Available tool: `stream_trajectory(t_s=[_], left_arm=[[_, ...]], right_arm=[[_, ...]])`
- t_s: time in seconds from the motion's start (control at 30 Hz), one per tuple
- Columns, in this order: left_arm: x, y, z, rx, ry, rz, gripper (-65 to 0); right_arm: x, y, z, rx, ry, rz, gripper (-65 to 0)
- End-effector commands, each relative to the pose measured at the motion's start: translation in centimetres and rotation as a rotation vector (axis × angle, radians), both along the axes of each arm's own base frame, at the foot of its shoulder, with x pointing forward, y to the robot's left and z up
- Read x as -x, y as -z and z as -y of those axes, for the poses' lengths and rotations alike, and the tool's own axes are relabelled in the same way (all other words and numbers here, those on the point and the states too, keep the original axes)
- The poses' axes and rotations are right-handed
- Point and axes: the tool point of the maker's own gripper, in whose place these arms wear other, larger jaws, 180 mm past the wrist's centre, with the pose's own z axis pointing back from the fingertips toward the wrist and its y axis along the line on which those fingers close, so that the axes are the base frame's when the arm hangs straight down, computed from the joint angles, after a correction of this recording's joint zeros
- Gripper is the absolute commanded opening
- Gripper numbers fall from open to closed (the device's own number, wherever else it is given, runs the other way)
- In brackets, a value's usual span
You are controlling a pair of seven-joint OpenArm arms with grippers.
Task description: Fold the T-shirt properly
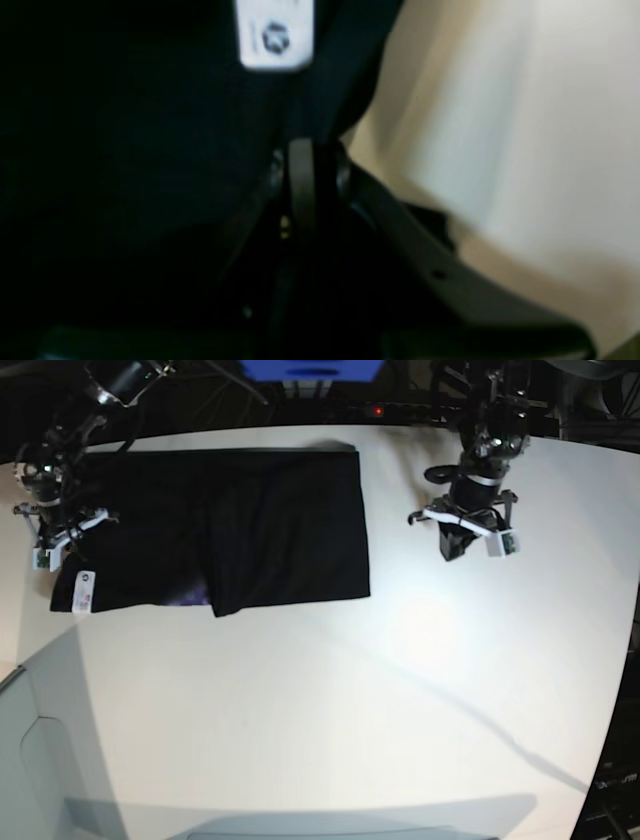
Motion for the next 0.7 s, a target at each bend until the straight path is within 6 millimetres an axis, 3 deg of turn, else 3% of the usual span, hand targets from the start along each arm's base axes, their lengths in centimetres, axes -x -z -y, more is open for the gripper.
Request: stream_trajectory(t_s=[0.0,0.1,0.2,0.37,0.67], left_arm=[[-0.3,-0.8,-0.2,-0.010,-0.003,0.033,-65.0],[-0.2,-0.5,-0.4,-0.015,-0.004,0.024,-65.0],[0.2,1.1,-0.7,-0.015,-0.014,-0.018,-65.0],[0.7,2.5,-0.9,-0.011,-0.018,-0.056,-65.0],[0.3,2.7,2.2,0.013,0.059,-0.060,-65.0]], right_arm=[[-1.4,-2.9,0.4,0.039,-0.009,0.098,-65.0],[-1.8,-5.5,-0.6,0.073,-0.004,0.166,-65.0],[-1.6,-7.3,-1.9,0.096,-0.009,0.205,-65.0],[-1.6,-8.6,-3.4,0.102,-0.025,0.234,-65.0],[-2.5,-7.9,-12.5,-0.043,-0.282,0.261,-65.0]])
